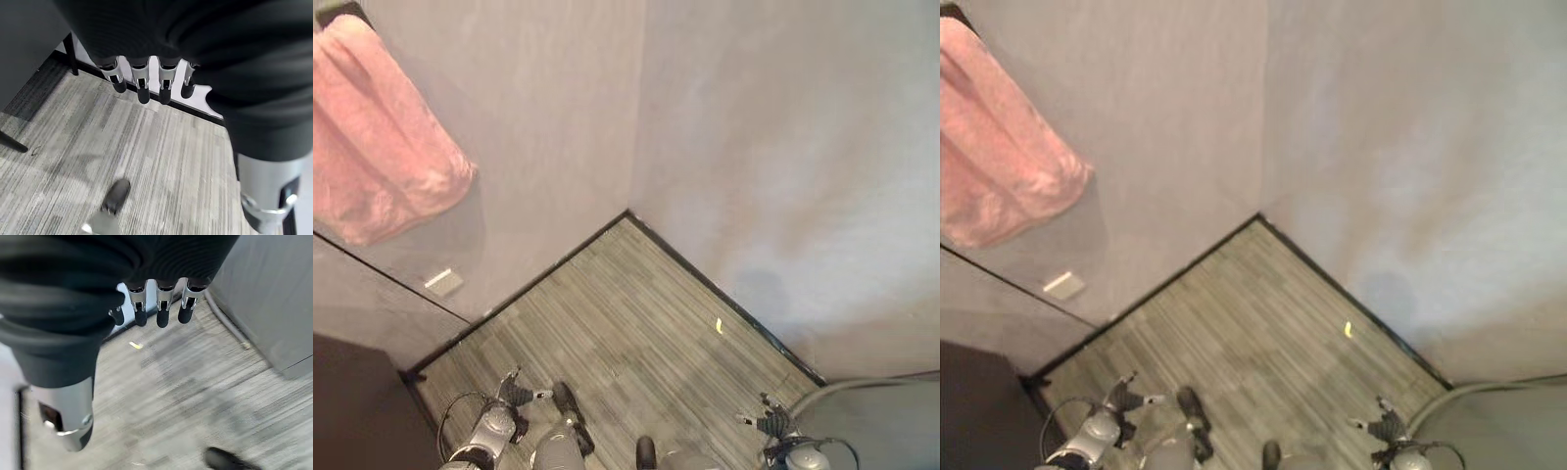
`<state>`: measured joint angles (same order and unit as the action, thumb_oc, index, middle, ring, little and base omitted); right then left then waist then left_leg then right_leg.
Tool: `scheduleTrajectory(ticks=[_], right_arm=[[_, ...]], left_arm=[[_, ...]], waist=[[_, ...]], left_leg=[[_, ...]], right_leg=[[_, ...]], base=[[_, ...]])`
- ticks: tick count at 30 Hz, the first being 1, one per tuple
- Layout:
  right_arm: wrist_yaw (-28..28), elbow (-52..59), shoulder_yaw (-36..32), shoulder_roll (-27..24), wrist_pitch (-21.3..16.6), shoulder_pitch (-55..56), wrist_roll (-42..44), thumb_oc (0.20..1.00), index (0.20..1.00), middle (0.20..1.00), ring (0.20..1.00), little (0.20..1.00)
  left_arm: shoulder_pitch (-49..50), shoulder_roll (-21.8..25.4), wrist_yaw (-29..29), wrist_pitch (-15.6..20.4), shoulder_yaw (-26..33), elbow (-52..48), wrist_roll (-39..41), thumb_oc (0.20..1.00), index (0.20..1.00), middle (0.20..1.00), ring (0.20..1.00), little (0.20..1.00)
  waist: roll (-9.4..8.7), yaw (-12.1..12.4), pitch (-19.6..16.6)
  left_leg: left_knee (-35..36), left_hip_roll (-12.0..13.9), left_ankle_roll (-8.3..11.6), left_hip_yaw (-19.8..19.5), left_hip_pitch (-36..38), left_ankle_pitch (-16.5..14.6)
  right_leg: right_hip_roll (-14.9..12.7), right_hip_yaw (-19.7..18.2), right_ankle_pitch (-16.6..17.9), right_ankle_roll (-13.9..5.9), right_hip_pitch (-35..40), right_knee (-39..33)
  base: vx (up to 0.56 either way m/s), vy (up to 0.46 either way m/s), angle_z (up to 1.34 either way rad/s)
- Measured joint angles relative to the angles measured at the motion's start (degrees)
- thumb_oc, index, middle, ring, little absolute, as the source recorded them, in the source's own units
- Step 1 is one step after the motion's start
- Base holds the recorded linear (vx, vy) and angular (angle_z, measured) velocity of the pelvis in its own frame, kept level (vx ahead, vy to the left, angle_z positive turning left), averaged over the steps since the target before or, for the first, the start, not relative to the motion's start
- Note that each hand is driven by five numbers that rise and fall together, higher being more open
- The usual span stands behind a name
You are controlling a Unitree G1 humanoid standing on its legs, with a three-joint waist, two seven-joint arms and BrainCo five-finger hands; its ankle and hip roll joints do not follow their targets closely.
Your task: Put brush and paste in cup on sink, flatten towel.
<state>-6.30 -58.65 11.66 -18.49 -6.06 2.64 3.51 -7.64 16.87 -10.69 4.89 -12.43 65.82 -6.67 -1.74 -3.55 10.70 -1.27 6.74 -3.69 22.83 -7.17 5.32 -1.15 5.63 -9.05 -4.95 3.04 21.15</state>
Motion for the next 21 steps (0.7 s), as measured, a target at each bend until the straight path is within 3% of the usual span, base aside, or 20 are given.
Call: scheduleTrajectory(ticks=[1,2,3,5,6,8,9,10,11,12,13,14,15,16,17,19,21], right_arm=[[0.1,0.9,0.2,0.6,0.1,0.6,0.0,1.000,1.000,1.000,1.000,1.000],[0.2,1.4,0.9,0.9,0.2,1.6,0.0,1.000,1.000,1.000,1.000,1.000],[0.1,1.4,0.9,0.9,0.2,1.9,0.0,1.000,1.000,1.000,1.000,1.000],[0.1,1.8,0.9,0.7,0.1,2.3,0.1,1.000,1.000,1.000,1.000,1.000],[0.1,2.1,0.9,0.5,0.1,1.0,0.1,1.000,1.000,1.000,1.000,1.000],[0.1,2.3,2.2,0.3,-0.1,-0.8,0.1,1.000,1.000,1.000,1.000,1.000],[0.2,3.1,3.7,0.5,-0.1,-1.1,0.1,1.000,1.000,1.000,1.000,1.000],[0.2,4.2,4.1,0.4,0.0,-0.7,0.1,1.000,1.000,1.000,1.000,1.000],[0.1,6.1,5.5,-0.4,0.0,0.5,0.0,1.000,1.000,1.000,1.000,1.000],[0.1,6.0,4.8,-0.1,-0.2,1.1,0.0,1.000,1.000,1.000,1.000,1.000],[0.0,5.2,4.0,0.5,-0.3,1.6,0.0,1.000,1.000,1.000,1.000,1.000],[0.1,2.0,3.6,0.9,-0.1,0.5,0.0,1.000,1.000,1.000,1.000,1.000],[0.0,1.0,3.7,0.6,-0.3,0.2,0.0,1.000,1.000,1.000,1.000,1.000],[0.0,1.0,3.7,-0.1,-0.5,0.0,0.0,1.000,1.000,1.000,1.000,1.000],[-0.1,-1.5,3.7,-0.5,-0.2,-1.8,-1.4,1.000,1.000,1.000,1.000,1.000],[0.0,-2.4,3.6,-0.9,0.1,-2.5,-2.3,1.000,1.000,1.000,1.000,1.000],[-0.1,-2.7,3.5,-0.9,0.1,-3.8,-2.4,1.000,1.000,1.000,1.000,1.000]], left_arm=[[1.0,0.0,0.0,0.0,-0.1,-0.7,0.1,1.000,1.000,1.000,1.000,1.000],[3.2,0.7,0.1,-0.1,-0.1,-3.9,0.2,1.000,1.000,1.000,1.000,1.000],[3.6,1.0,0.2,0.0,-0.6,-5.3,0.2,1.000,1.000,1.000,1.000,1.000],[1.7,0.9,0.3,-0.1,-3.2,-4.0,0.0,1.000,1.000,1.000,1.000,1.000],[1.3,0.7,0.3,0.1,-3.4,-3.8,0.1,1.000,1.000,1.000,1.000,1.000],[0.6,-0.5,0.2,-0.2,-2.2,-1.1,0.2,1.000,1.000,1.000,1.000,1.000],[0.3,-0.6,0.3,-0.1,-1.9,-0.6,1.3,1.000,1.000,1.000,1.000,1.000],[-0.5,-0.4,0.2,-0.1,-1.9,0.0,1.3,1.000,1.000,1.000,1.000,1.000],[-0.6,-0.1,0.1,-0.1,-2.8,0.7,1.0,1.000,1.000,1.000,1.000,1.000],[-0.3,0.6,0.0,0.0,-3.8,0.0,0.9,1.000,1.000,1.000,1.000,1.000],[0.7,1.6,0.1,0.0,-4.3,-0.8,0.9,1.000,1.000,1.000,1.000,1.000],[3.8,1.8,0.1,-0.3,-4.9,0.5,-0.1,1.000,1.000,1.000,1.000,1.000],[5.2,1.5,0.5,-0.4,-5.5,0.8,-0.7,1.000,1.000,1.000,1.000,1.000],[5.8,1.0,0.5,-0.3,-5.5,0.8,-0.7,1.000,1.000,1.000,1.000,1.000],[5.9,0.3,0.8,-0.1,-3.3,0.6,-0.3,1.000,1.000,1.000,1.000,1.000],[5.3,0.4,0.8,-0.1,-2.8,0.7,0.0,1.000,1.000,1.000,1.000,1.000],[4.4,0.5,0.8,-0.1,-2.9,1.9,0.0,1.000,1.000,1.000,1.000,1.000]], waist=[[-0.18,0.0,-0.7],[-2.19,0.1,-2.2],[-2.48,0.2,-2.4],[-0.68,-1.5,-1.6],[0.97,0.3,-0.4],[3.33,-0.3,0.9],[4.23,-1.8,1.2],[3.52,-1.7,1.7],[2.08,-1.9,1.5],[-0.32,-1.9,1.2],[-3.19,-1.6,0.3],[-4.46,0.3,-1.7],[-3.73,0.5,-2.5],[-2.76,0.7,-3.0],[-0.83,0.8,-3.6],[-0.69,1.4,-3.7],[-1.09,1.6,-3.4]], left_leg=[[0.3,-1.5,-1.04,-0.5,1.2,-1.6],[-0.4,-4.6,-1.69,-1.9,2.0,-4.2],[-0.3,-6.8,-2.76,-4.4,2.7,-5.4],[1.1,-7.3,-2.55,-8.8,3.6,-4.2],[4.4,-8.4,-3.43,-10.7,7.0,-5.0],[4.3,-7.7,-3.25,-14.1,8.5,-6.6],[4.4,-8.2,-2.54,-18.8,9.3,-6.3],[4.4,-8.8,-2.12,-21.6,10.3,-7.2],[4.5,-10.2,-1.77,-25.4,11.6,-8.6],[4.1,-11.9,-1.36,-25.7,13.2,-8.9],[3.4,-13.9,-0.33,-25.8,14.7,-10.6],[-0.4,-14.8,0.97,-25.7,16.3,-15.5],[-4.3,-13.3,1.71,-23.6,14.6,-17.4],[-6.6,-11.9,1.20,-21.8,12.9,-18.2],[-6.1,-10.3,1.41,-20.5,11.1,-18.0],[-4.5,-9.3,1.91,-20.6,11.2,-17.5],[-5.2,-8.8,2.20,-20.6,10.9,-17.4]], right_leg=[[-1.9,-0.3,-0.2,-0.24,-3.6,9.0],[-4.6,-1.6,2.3,-1.16,-7.8,19.8],[-4.9,-3.7,2.6,-0.84,-10.7,25.6],[0.6,-9.2,-0.9,-0.84,-13.3,25.8],[0.9,-5.8,-3.3,0.50,-18.4,19.5],[4.6,-7.5,-4.1,2.67,-21.0,11.0],[7.2,-10.1,-2.1,0.65,-24.7,4.3],[7.0,-11.1,-0.2,0.27,-25.3,-0.8],[5.1,-10.9,3.2,0.49,-24.1,-11.8],[2.6,-6.9,7.1,1.35,-24.2,-12.6],[0.4,-6.1,14.2,0.59,-23.8,-11.2],[0.7,-7.9,16.9,5.49,-23.2,-7.5],[1.7,-7.6,16.1,5.33,-21.8,-9.7],[2.4,-6.9,16.9,5.74,-20.4,-12.6],[3.5,-4.2,17.0,5.73,-18.5,-17.2],[4.4,-3.3,18.1,6.51,-17.6,-19.1],[5.1,-3.5,20.1,9.07,-16.6,-21.8]], base=[[0.47,0.332,0.62],[0.34,0.230,0.74],[0.37,0.217,1.02],[0.42,0.144,1.22],[0.43,0.086,0.91],[0.40,-0.006,1.09],[0.43,-0.036,1.72],[0.30,-0.033,2.37],[0.12,-0.017,1.78],[0.16,-0.050,1.65],[0.20,-0.073,0.75],[0.24,-0.117,0.34],[0.16,-0.090,0.10],[0.21,-0.083,0.29],[0.12,-0.024,0.37],[0.09,-0.021,0.33],[0.06,-0.022,-0.01]])
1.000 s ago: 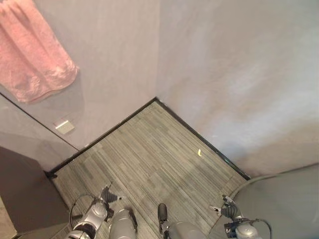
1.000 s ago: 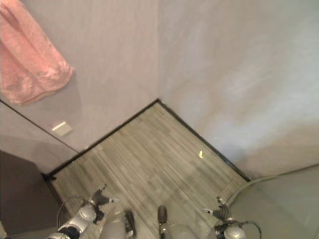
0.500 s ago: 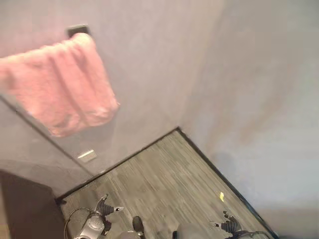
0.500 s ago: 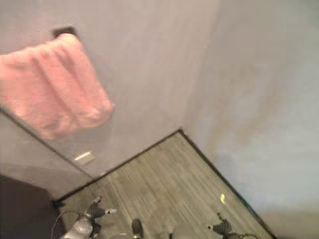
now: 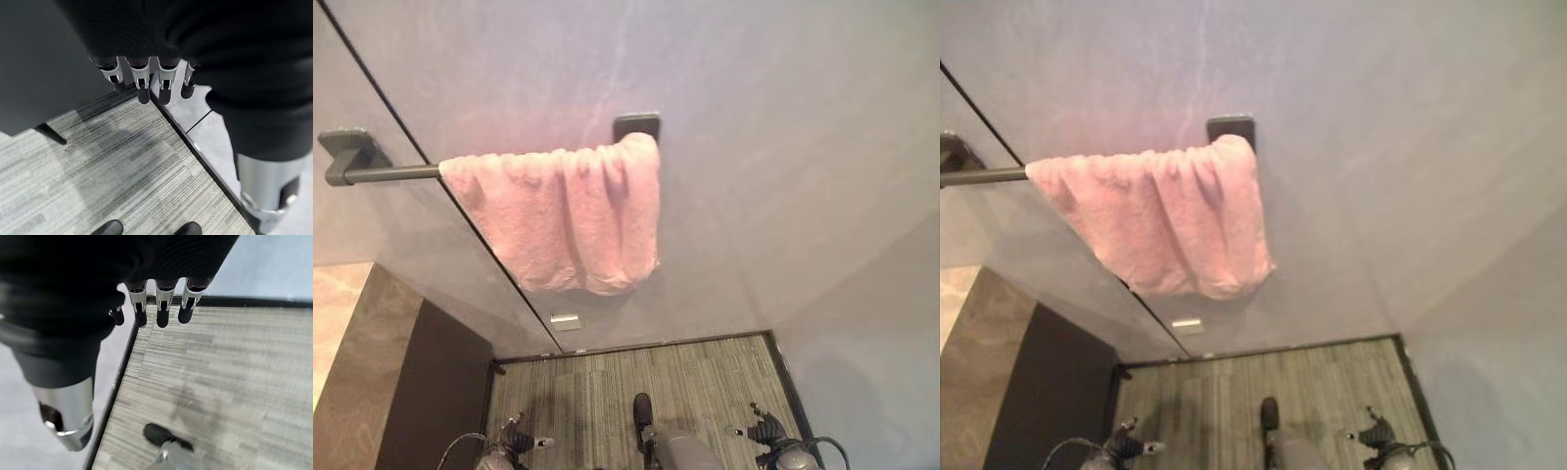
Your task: Put brush and paste in cup on sink, flatten towel.
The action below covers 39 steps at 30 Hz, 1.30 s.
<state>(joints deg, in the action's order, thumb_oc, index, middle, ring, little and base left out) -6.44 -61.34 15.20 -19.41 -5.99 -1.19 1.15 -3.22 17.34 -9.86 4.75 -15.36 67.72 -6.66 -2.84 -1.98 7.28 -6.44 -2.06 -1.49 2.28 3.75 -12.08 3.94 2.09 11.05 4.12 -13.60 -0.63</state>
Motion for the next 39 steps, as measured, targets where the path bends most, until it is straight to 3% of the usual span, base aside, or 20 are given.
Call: scheduleTrajectory(ticks=[3,7,8,10,13,14,16,17,18,20,21,23,26,28,30,31,33,34,36,39], right_arm=[[0.0,0.4,0.1,-0.1,-0.1,-0.4,-0.4,1.000,1.000,1.000,1.000,1.000],[-0.1,-0.5,0.2,-0.4,0.0,0.5,-2.2,1.000,1.000,1.000,1.000,1.000],[-0.8,-0.6,0.0,-1.0,0.2,1.6,-2.2,1.000,1.000,1.000,1.000,1.000],[-1.0,-0.5,-0.5,-1.2,0.3,2.5,-2.2,1.000,1.000,1.000,1.000,1.000],[-1.0,-0.2,-0.5,-1.1,0.3,2.4,-2.1,1.000,1.000,1.000,1.000,1.000],[-1.0,-0.5,-0.7,-1.1,0.2,1.6,-1.9,1.000,1.000,1.000,1.000,1.000],[-1.0,-0.2,-1.8,-1.2,0.2,1.8,-1.9,1.000,1.000,1.000,1.000,1.000],[-1.0,0.0,-2.3,-1.2,0.1,1.9,-1.9,1.000,1.000,1.000,1.000,1.000],[-1.0,-0.1,-2.4,-1.1,0.3,2.8,-1.9,1.000,1.000,1.000,1.000,1.000],[-1.1,1.5,-2.7,-1.5,0.4,1.6,-1.9,1.000,1.000,1.000,1.000,1.000],[-1.2,2.5,-2.9,-1.8,0.3,0.9,-1.9,1.000,1.000,1.000,1.000,1.000],[-2.0,7.1,-4.6,-2.8,0.3,0.0,-1.9,1.000,1.000,1.000,1.000,1.000],[-2.3,11.7,-5.0,-4.1,-0.3,-0.6,-1.8,1.000,1.000,1.000,1.000,1.000],[-2.3,13.7,-4.6,-3.5,-0.1,0.5,-1.9,1.000,1.000,1.000,1.000,1.000],[-2.3,14.0,-4.6,-3.3,0.0,0.2,-1.8,1.000,1.000,1.000,1.000,1.000],[-2.3,16.0,-4.1,-3.0,-0.1,0.1,-1.9,1.000,1.000,1.000,1.000,1.000],[-2.3,16.9,-4.1,-3.0,0.0,0.9,-1.8,1.000,1.000,1.000,1.000,1.000],[-2.2,20.7,-4.4,-3.2,-0.1,2.2,-1.3,1.000,1.000,1.000,1.000,1.000],[-2.0,26.5,-4.9,-5.1,-0.6,4.2,-0.6,1.000,1.000,1.000,1.000,1.000],[-0.3,29.9,-5.6,-8.9,-2.0,4.7,2.7,1.000,1.000,1.000,1.000,1.000]], left_arm=[[-0.8,-0.1,0.0,0.1,0.7,0.6,-0.1,1.000,1.000,1.000,1.000,1.000],[-3.2,-0.2,0.0,0.0,0.3,0.7,-0.4,1.000,1.000,1.000,1.000,1.000],[-5.1,-0.6,0.0,0.0,0.2,0.7,-0.7,1.000,1.000,1.000,1.000,1.000],[-5.8,-0.6,0.0,0.1,0.2,0.3,-0.7,1.000,1.000,1.000,1.000,1.000],[-5.1,-0.5,0.0,0.0,-0.7,-0.1,-0.7,1.000,1.000,1.000,1.000,1.000],[-3.8,-0.5,0.0,0.0,-1.3,-1.4,-0.7,1.000,1.000,1.000,1.000,1.000],[-2.7,-0.5,0.0,0.3,-1.3,-2.9,-0.7,1.000,1.000,1.000,1.000,1.000],[-2.1,-0.2,0.0,0.2,-1.8,-2.9,-0.7,1.000,1.000,1.000,1.000,1.000],[-1.8,1.1,0.0,0.1,-1.7,-2.8,-0.6,1.000,1.000,1.000,1.000,1.000],[-1.1,1.7,0.0,0.2,-1.4,-2.4,-0.7,1.000,1.000,1.000,1.000,1.000],[-0.9,1.8,0.0,0.3,-1.1,-2.5,-0.6,1.000,1.000,1.000,1.000,1.000],[-0.8,2.3,0.0,0.6,-1.3,-5.2,-0.8,1.000,1.000,1.000,1.000,1.000],[-0.9,2.5,0.0,1.0,-1.7,-6.8,-1.2,1.000,1.000,1.000,1.000,1.000],[-1.7,3.5,0.0,1.7,-1.6,-8.5,-1.2,1.000,1.000,1.000,1.000,1.000],[-1.8,3.9,0.0,2.0,-1.5,-9.2,-1.2,1.000,1.000,1.000,1.000,1.000],[-1.3,4.6,0.0,2.2,-1.2,-10.3,-1.2,1.000,1.000,1.000,1.000,1.000],[0.2,5.4,0.0,2.4,-1.0,-12.9,-1.2,1.000,1.000,1.000,1.000,1.000],[1.6,6.8,0.2,2.6,-1.0,-14.7,-1.2,1.000,1.000,1.000,1.000,1.000],[4.6,10.1,1.5,2.9,-0.4,-20.3,-1.3,1.000,1.000,1.000,1.000,1.000],[9.2,14.0,2.7,4.4,3.3,-27.7,-1.2,1.000,1.000,1.000,1.000,1.000]], waist=[[-0.92,0.2,0.8],[-0.05,-1.2,2.7],[0.48,-3.2,3.7],[0.84,-3.6,3.8],[0.97,-3.6,3.9],[2.26,-2.8,4.3],[4.12,-1.4,3.9],[4.17,-1.7,3.9],[1.31,-1.4,3.9],[0.22,-1.3,4.0],[-0.25,-1.2,3.8],[0.41,-1.9,3.6],[1.36,-2.1,3.2],[-0.14,-2.1,2.2],[-0.17,-1.9,2.3],[0.69,-2.0,2.6],[1.57,-1.6,2.7],[1.25,-1.5,2.6],[0.94,-1.2,2.3],[1.91,-0.4,2.1]], left_leg=[[-1.0,-0.4,-0.09,0.1,-2.4,-0.3],[0.3,0.1,1.82,1.2,-5.3,2.6],[0.4,1.8,1.51,7.7,-5.7,2.1],[2.0,3.7,2.67,16.0,-5.0,4.1],[4.2,3.0,2.23,16.3,-3.5,5.3],[4.9,4.4,1.44,17.7,-3.3,5.3],[4.6,6.1,1.92,19.2,-3.9,5.6],[4.2,6.1,1.96,18.8,-3.8,5.6],[-0.9,4.4,2.22,17.4,-4.4,4.5],[-6.2,4.7,2.30,13.0,-7.3,3.7],[-4.8,4.6,2.00,10.4,-7.9,3.3],[1.7,6.0,2.86,10.3,-7.9,4.3],[5.9,5.9,3.59,11.4,-6.9,10.1],[9.2,3.1,2.31,14.3,-5.6,11.5],[10.0,2.9,1.61,15.9,-5.6,11.9],[11.2,3.5,0.59,17.8,-5.4,12.8],[11.7,4.3,0.26,18.0,-4.3,12.9],[11.7,3.8,0.24,18.0,-3.8,12.9],[11.7,3.7,0.57,17.1,-3.3,13.2],[11.7,4.3,1.61,16.4,-2.8,13.8]], right_leg=[[-0.8,-1.0,0.8,0.78,1.9,-3.4],[-2.2,1.3,1.0,-0.81,2.2,-4.2],[-4.0,4.2,0.2,-0.72,2.3,-4.1],[-4.9,5.0,-0.3,-2.35,1.0,-3.1],[-5.4,4.5,-0.5,-4.02,2.3,-4.8],[-4.9,5.2,-2.1,-5.42,2.0,-2.6],[-4.8,6.3,-6.3,-5.36,-3.4,10.9],[-6.4,6.2,-10.1,-6.34,-3.6,15.1],[-9.6,3.1,-14.3,-6.63,-0.3,13.6],[-10.0,1.7,-11.0,-6.23,3.3,8.1],[-10.1,1.0,-9.7,-5.99,4.2,5.8],[-9.8,-1.1,-7.8,-7.36,5.0,3.1],[-9.7,-3.9,-6.1,-9.13,4.8,1.2],[-12.1,-5.0,-2.4,-10.25,5.2,-2.8],[-12.0,-4.5,0.2,-10.37,4.4,-3.7],[-12.1,-1.2,2.4,-10.41,3.8,-4.4],[-12.9,3.7,0.8,-11.83,5.9,-4.4],[-14.8,3.5,2.1,-13.79,8.3,-4.8],[-15.2,3.4,1.3,-15.27,10.2,-4.4],[-14.7,3.6,-0.3,-15.27,11.2,-4.4]], base=[[0.02,-0.011,-0.08],[-0.04,0.060,0.33],[0.02,0.108,1.03],[0.07,0.115,0.54],[0.06,0.209,-0.03],[0.08,0.232,-0.34],[0.09,0.213,-0.37],[0.10,0.370,0.07],[0.07,0.276,0.05],[0.02,0.249,-0.16],[-0.01,0.345,-0.24],[-0.06,0.321,-0.53],[-0.06,0.195,-0.63],[-0.08,0.168,-0.51],[-0.05,0.072,-0.53],[-0.02,0.034,-0.43],[-0.01,0.041,-0.33],[0.00,0.023,-0.06],[-0.03,-0.043,0.16],[-0.02,-0.047,0.13]])
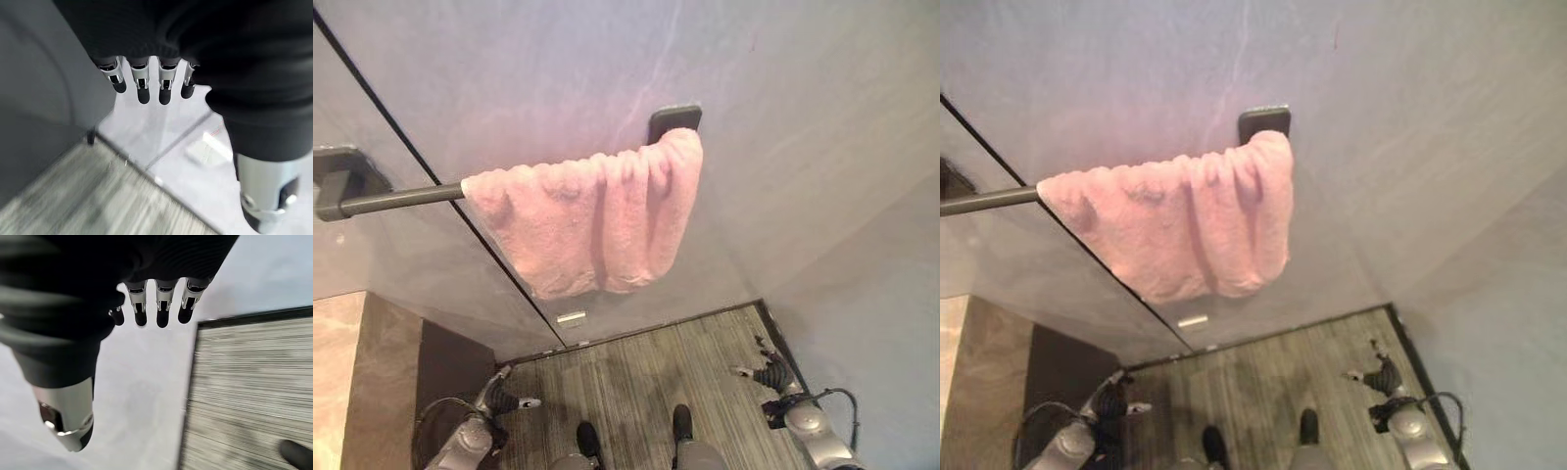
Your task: Put brush and paste in cup on sink, flatten towel.
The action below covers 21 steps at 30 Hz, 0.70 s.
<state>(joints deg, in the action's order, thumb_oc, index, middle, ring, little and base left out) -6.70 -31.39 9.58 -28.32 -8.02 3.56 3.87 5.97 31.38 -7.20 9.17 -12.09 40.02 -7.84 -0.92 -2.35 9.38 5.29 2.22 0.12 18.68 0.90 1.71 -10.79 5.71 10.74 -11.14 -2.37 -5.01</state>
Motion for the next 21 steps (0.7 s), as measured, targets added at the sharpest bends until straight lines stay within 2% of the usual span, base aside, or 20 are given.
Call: scheduleTrajectory(ticks=[2,3,5,7,9,11,12,13,15,18,21], right_arm=[[1.0,0.6,-1.2,-0.9,-0.6,0.0,0.8,1.000,1.000,1.000,1.000,1.000],[3.0,2.6,-1.1,-2.2,-0.7,0.9,3.1,1.000,1.000,1.000,1.000,1.000],[8.2,5.5,-0.1,-7.7,-2.4,3.4,7.9,1.000,1.000,1.000,1.000,1.000],[10.5,4.5,1.6,-9.5,-2.5,0.7,11.4,1.000,1.000,1.000,1.000,1.000],[11.1,4.8,2.5,-11.2,-2.5,-2.9,13.7,1.000,1.000,1.000,1.000,1.000],[11.4,4.8,6.9,-11.5,-2.4,-10.3,16.2,1.000,1.000,1.000,1.000,1.000],[11.9,5.6,11.4,-11.0,-2.5,-17.7,16.4,1.000,1.000,1.000,1.000,1.000],[12.1,6.0,13.6,-10.1,-2.7,-20.7,16.5,1.000,1.000,1.000,1.000,1.000],[12.6,7.1,14.6,-7.4,-3.5,-23.5,16.7,1.000,1.000,1.000,1.000,1.000],[11.6,4.0,21.5,0.8,-2.1,-32.3,15.3,1.000,1.000,1.000,1.000,1.000],[10.0,2.7,23.7,6.0,-1.7,-34.2,12.1,1.000,1.000,1.000,1.000,1.000]], left_arm=[[1.0,1.5,0.5,0.7,1.2,-1.3,0.1,1.000,1.000,1.000,1.000,1.000],[2.5,4.1,1.7,0.9,1.1,-4.8,-0.1,1.000,1.000,1.000,1.000,1.000],[4.8,11.3,3.4,4.1,-0.1,-11.2,-1.4,1.000,1.000,1.000,1.000,1.000],[4.6,11.7,4.1,5.2,0.5,-12.2,-1.6,1.000,1.000,1.000,1.000,1.000],[3.2,11.7,4.0,5.4,1.9,-15.5,-0.4,1.000,1.000,1.000,1.000,1.000],[2.1,11.4,3.4,5.7,2.4,-17.7,3.4,1.000,1.000,1.000,1.000,1.000],[-1.0,9.7,3.1,5.8,2.2,-18.7,5.8,1.000,1.000,1.000,1.000,1.000],[-3.7,8.7,2.7,6.0,1.7,-19.0,6.1,1.000,1.000,1.000,1.000,1.000],[-5.8,8.2,1.9,7.3,1.5,-19.8,7.0,1.000,1.000,1.000,1.000,1.000],[-10.7,4.4,-0.7,7.4,-0.3,-20.3,8.0,1.000,1.000,1.000,1.000,1.000],[-12.4,0.5,-1.8,7.3,-0.9,-21.3,10.2,1.000,1.000,1.000,1.000,1.000]], waist=[[-0.13,0.2,-0.2],[-0.65,0.6,-0.5],[-0.91,1.1,-1.8],[-1.41,2.8,-5.1],[-1.94,3.2,-6.1],[-2.06,3.5,-7.4],[-1.71,4.2,-8.2],[-1.71,4.5,-8.3],[-1.89,5.4,-8.6],[-1.99,5.3,-8.7],[-2.07,5.3,-8.8]], left_leg=[[0.3,0.0,0.66,-0.8,-0.1,0.3],[0.3,-0.2,1.37,-1.2,-0.3,0.5],[0.3,1.5,2.96,-4.0,-1.0,1.5],[0.4,3.2,4.00,-5.4,-1.9,2.2],[0.3,3.3,4.18,-5.9,-1.9,2.3],[0.3,3.4,4.33,-5.4,-1.8,2.4],[0.3,3.3,4.45,-5.0,-1.9,2.5],[0.3,3.3,4.51,-4.5,-1.9,2.6],[0.3,3.3,4.57,-4.2,-1.6,2.7],[0.3,3.4,4.60,-3.9,-0.5,2.8],[0.0,3.3,4.22,-3.8,-0.4,2.9]], right_leg=[[0.1,0.7,-1.7,0.64,0.7,0.0],[0.0,1.6,-3.2,1.85,0.8,0.0],[1.3,4.4,-4.4,3.18,1.7,0.0],[2.7,5.7,-5.4,3.81,2.0,-0.5],[2.8,6.7,-5.5,3.93,2.3,-0.5],[2.8,6.3,-5.5,3.86,1.9,-0.5],[2.7,5.8,-5.4,3.76,1.5,-0.5],[2.6,5.7,-5.2,3.46,1.3,-0.5],[2.5,5.9,-5.0,3.68,1.6,-0.5],[2.7,5.8,-4.4,4.22,2.5,-0.5],[2.7,5.7,-4.3,4.29,2.6,0.0]], base=[[-0.03,-0.057,0.21],[-0.01,-0.067,0.36],[0.00,-0.068,0.51],[0.01,-0.021,0.38],[0.00,0.011,0.28],[0.00,-0.001,-0.10],[0.01,-0.005,-0.23],[0.02,-0.005,-0.12],[0.01,-0.001,0.02],[0.01,0.007,-0.08],[0.00,0.006,-0.01]])
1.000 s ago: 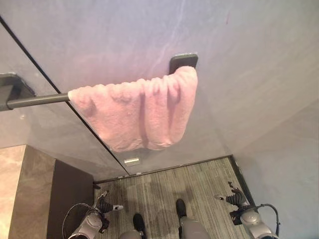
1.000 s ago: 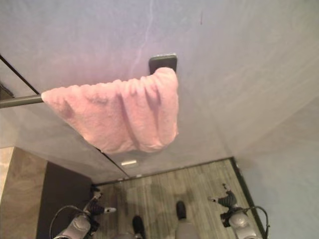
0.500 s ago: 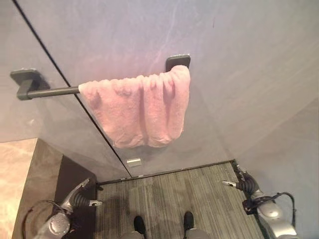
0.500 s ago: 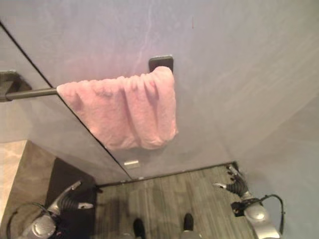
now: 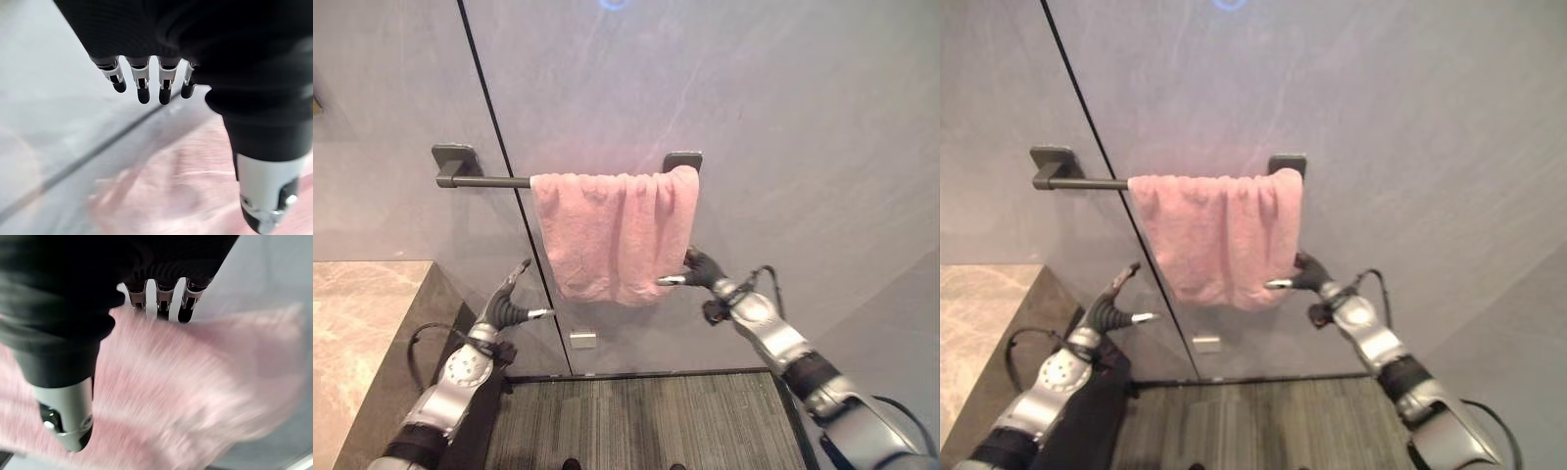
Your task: Put brush and paste in cup on sink, flatten towel.
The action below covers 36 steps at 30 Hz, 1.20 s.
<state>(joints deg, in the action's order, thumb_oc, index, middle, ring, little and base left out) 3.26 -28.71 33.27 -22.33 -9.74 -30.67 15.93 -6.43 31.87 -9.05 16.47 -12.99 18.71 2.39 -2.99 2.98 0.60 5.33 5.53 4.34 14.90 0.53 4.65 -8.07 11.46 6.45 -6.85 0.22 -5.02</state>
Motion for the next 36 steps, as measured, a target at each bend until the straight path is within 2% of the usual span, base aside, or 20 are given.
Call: scheduleTrajectory(ticks=[1,2,3,4,5,6,8,14,16,19,20,21,23,24,25,29,30,33,36], right_arm=[[-1.0,-2.0,0.2,1.2,0.5,-0.9,-1.5,1.000,1.000,1.000,1.000,1.000],[-2.5,-4.1,0.6,3.3,1.4,-1.8,-3.9,1.000,1.000,1.000,1.000,1.000],[-3.3,-4.9,0.7,4.9,1.5,-1.9,-5.1,1.000,1.000,1.000,1.000,1.000],[-4.6,-7.4,0.6,6.9,1.9,-2.2,-6.1,1.000,1.000,1.000,1.000,1.000],[-4.8,-8.2,0.9,8.3,2.1,-2.3,-6.2,0.442,0.442,0.442,0.442,0.442],[-5.5,-9.8,0.7,9.4,2.2,-2.5,-6.1,0.200,0.200,0.200,0.200,0.200],[-7.1,-15.7,1.1,13.2,3.9,-3.1,-6.0,0.200,0.200,0.200,0.200,0.200],[-11.5,-18.6,-3.3,13.5,4.0,1.5,-3.8,0.200,0.200,0.200,0.200,0.200],[-11.1,-15.3,-2.8,12.4,4.1,3.7,-3.2,0.200,0.200,0.200,0.200,0.200],[-10.5,-1.9,-3.3,8.8,4.2,10.2,-2.5,0.200,0.200,0.200,0.200,0.200],[-10.4,-0.6,-3.7,8.3,4.7,10.6,-2.0,0.200,0.200,0.200,0.200,0.200],[-10.0,4.0,-4.5,7.0,5.1,12.5,-1.8,0.200,0.200,0.200,0.200,0.200],[-9.5,14.2,-5.7,4.6,3.2,16.0,-1.3,0.200,0.200,0.200,0.200,0.200],[-9.6,17.5,-6.7,3.9,4.0,16.9,-2.2,0.200,0.200,0.200,0.200,0.200],[-10.5,25.9,-8.6,2.9,2.9,19.2,-5.8,0.200,0.200,0.200,0.200,0.200],[-14.4,34.2,-10.1,2.5,0.8,17.7,-10.3,0.200,0.200,0.200,0.200,0.200],[-15.4,37.6,-9.2,2.3,-1.9,17.6,-10.0,0.200,0.200,0.200,0.200,0.200],[-15.5,36.7,-6.6,1.9,-5.7,16.7,-9.7,0.200,0.200,0.200,0.200,0.200],[-15.6,33.8,-5.1,1.5,-5.0,16.6,-9.7,0.200,0.200,0.200,0.200,0.200]], left_arm=[[-0.6,-1.0,-0.9,-0.1,0.3,0.4,1.2,1.000,1.000,1.000,1.000,1.000],[-2.2,-3.2,-1.7,-0.3,-1.5,1.1,3.2,0.890,0.890,0.890,0.890,0.890],[-3.3,-5.0,-1.8,-0.4,-3.4,1.6,4.0,0.382,0.382,0.382,0.382,0.382],[-6.2,-7.5,-2.0,-0.6,-5.9,4.2,4.6,0.200,0.200,0.200,0.200,0.200],[-7.5,-8.9,-2.0,-0.7,-7.8,5.3,4.8,0.200,0.200,0.200,0.200,0.200],[-8.9,-9.2,-2.0,-0.8,-9.4,6.7,5.5,0.200,0.200,0.200,0.200,0.200],[-12.4,-10.6,-1.3,-2.1,-16.0,8.6,5.3,0.200,0.200,0.200,0.200,0.200],[-8.0,-12.3,-1.2,-2.6,-14.2,7.3,8.9,0.200,0.200,0.200,0.200,0.200],[-7.5,-11.8,-1.1,-2.8,-14.0,6.9,9.0,0.200,0.200,0.200,0.200,0.200],[-5.5,-11.4,-1.0,-3.2,-11.4,4.1,8.8,0.200,0.200,0.200,0.200,0.200],[-5.3,-11.1,-0.8,-3.8,-11.2,3.4,8.6,0.200,0.200,0.200,0.200,0.200],[-4.2,-10.7,-0.7,-4.4,-10.5,0.7,8.3,0.200,0.200,0.200,0.200,0.200],[-0.2,-9.6,-0.9,-4.3,-8.3,-8.1,7.5,0.200,0.200,0.200,0.200,0.200],[0.4,-9.7,-1.4,-5.1,-7.6,-10.5,5.7,0.200,0.200,0.200,0.200,0.200],[2.2,-9.7,-3.6,-5.1,-5.6,-18.1,1.6,0.200,0.200,0.200,0.200,0.200],[0.0,-9.5,-10.0,-4.3,-3.5,-26.4,-5.9,0.200,0.200,0.200,0.200,0.200],[0.0,-9.0,-14.6,-3.6,-2.7,-30.3,-11.3,0.200,0.200,0.200,0.200,0.200],[0.6,-6.4,-22.1,-1.7,-0.6,-31.9,-21.6,0.200,0.200,0.200,0.200,0.200],[3.3,-5.5,-23.6,-1.1,-0.6,-33.5,-23.7,0.200,0.200,0.200,0.200,0.200]], waist=[[-0.01,0.0,0.0],[-0.10,0.0,0.1],[-0.25,-0.3,0.1],[-0.55,-0.4,0.1],[-0.75,-0.6,0.2],[-0.94,-0.8,0.3],[-1.39,-1.2,0.6],[-1.38,-2.2,0.9],[-1.26,-2.4,1.1],[-1.23,-2.7,1.2],[-1.29,-3.1,1.3],[-1.30,-3.3,1.6],[-1.31,-3.8,2.6],[-1.25,-3.8,2.8],[-1.11,-3.8,3.3],[-1.08,-3.7,3.3],[-1.07,-3.6,3.3],[-1.02,-2.7,3.0],[-1.30,-1.5,2.8]], left_leg=[[0.0,0.0,-0.05,0.2,0.2,0.0],[0.0,-0.1,-0.12,0.4,0.4,-0.1],[0.0,-0.1,-0.15,0.4,0.5,-0.1],[0.0,-0.2,-0.18,0.3,0.6,-0.1],[0.0,-0.2,-0.20,0.3,0.6,-0.1],[0.0,-0.2,-0.21,0.4,0.6,-0.1],[0.0,0.0,-0.22,0.7,1.2,-0.3],[0.0,0.0,-0.30,0.6,1.6,-0.5],[0.0,-0.1,-0.45,0.7,2.1,-0.6],[0.3,0.0,-0.38,1.1,2.7,-0.9],[0.3,0.0,-0.38,1.2,2.7,-0.9],[0.3,0.0,-0.36,1.1,2.6,-0.9],[0.3,0.0,-0.40,1.2,2.9,-0.9],[0.3,0.1,-0.53,1.3,3.2,-1.1],[0.3,0.1,-0.66,1.3,3.5,-1.2],[0.3,0.3,-0.48,1.1,3.5,-1.4],[0.3,0.3,-0.49,1.1,3.4,-1.4],[0.3,0.4,-0.50,0.7,3.4,-1.4],[0.3,0.3,-0.28,0.0,3.3,-1.2]], right_leg=[[0.0,-0.1,0.0,0.03,0.1,0.0],[0.1,-0.1,0.1,0.02,0.2,0.0],[0.2,-0.1,0.1,0.02,0.3,0.0],[0.2,-0.1,0.1,0.02,0.4,0.0],[0.2,-0.1,0.0,-0.02,0.4,0.0],[0.1,-0.1,0.0,-0.02,0.4,0.0],[-0.1,-0.3,-0.1,-0.02,0.8,0.0],[-0.1,-0.4,-0.3,-0.01,1.3,0.0],[-0.1,-0.5,-0.3,0.00,1.7,0.0],[-0.1,-1.0,-0.5,-0.07,2.0,0.0],[-0.1,-1.1,-0.5,-0.08,2.0,0.0],[-0.1,-1.2,-0.5,-0.07,2.0,0.0],[0.0,-1.2,-0.4,-0.03,2.2,0.0],[0.0,-1.3,-0.5,-0.09,2.5,0.0],[0.0,-1.2,-0.6,-0.07,2.8,0.0],[0.1,-1.1,-1.0,0.03,3.0,0.0],[0.2,-1.1,-1.0,0.09,2.8,0.0],[0.2,-0.3,-1.0,0.13,3.2,0.0],[0.2,0.2,-1.3,0.11,3.4,0.0]], base=[[0.02,0.008,-0.07],[0.01,0.000,-0.05],[0.00,0.000,0.00],[0.00,0.000,0.00],[0.00,0.000,0.00],[0.00,0.000,0.00],[0.02,0.016,-0.07],[0.02,0.011,0.00],[0.05,0.017,-0.03],[0.03,0.000,-0.07],[0.03,-0.003,-0.04],[0.00,0.000,0.00],[0.05,-0.012,-0.03],[0.05,-0.020,-0.02],[0.00,0.000,0.00],[0.01,-0.015,0.01],[0.00,0.000,0.00],[0.01,-0.034,0.05],[0.02,-0.015,0.15]])
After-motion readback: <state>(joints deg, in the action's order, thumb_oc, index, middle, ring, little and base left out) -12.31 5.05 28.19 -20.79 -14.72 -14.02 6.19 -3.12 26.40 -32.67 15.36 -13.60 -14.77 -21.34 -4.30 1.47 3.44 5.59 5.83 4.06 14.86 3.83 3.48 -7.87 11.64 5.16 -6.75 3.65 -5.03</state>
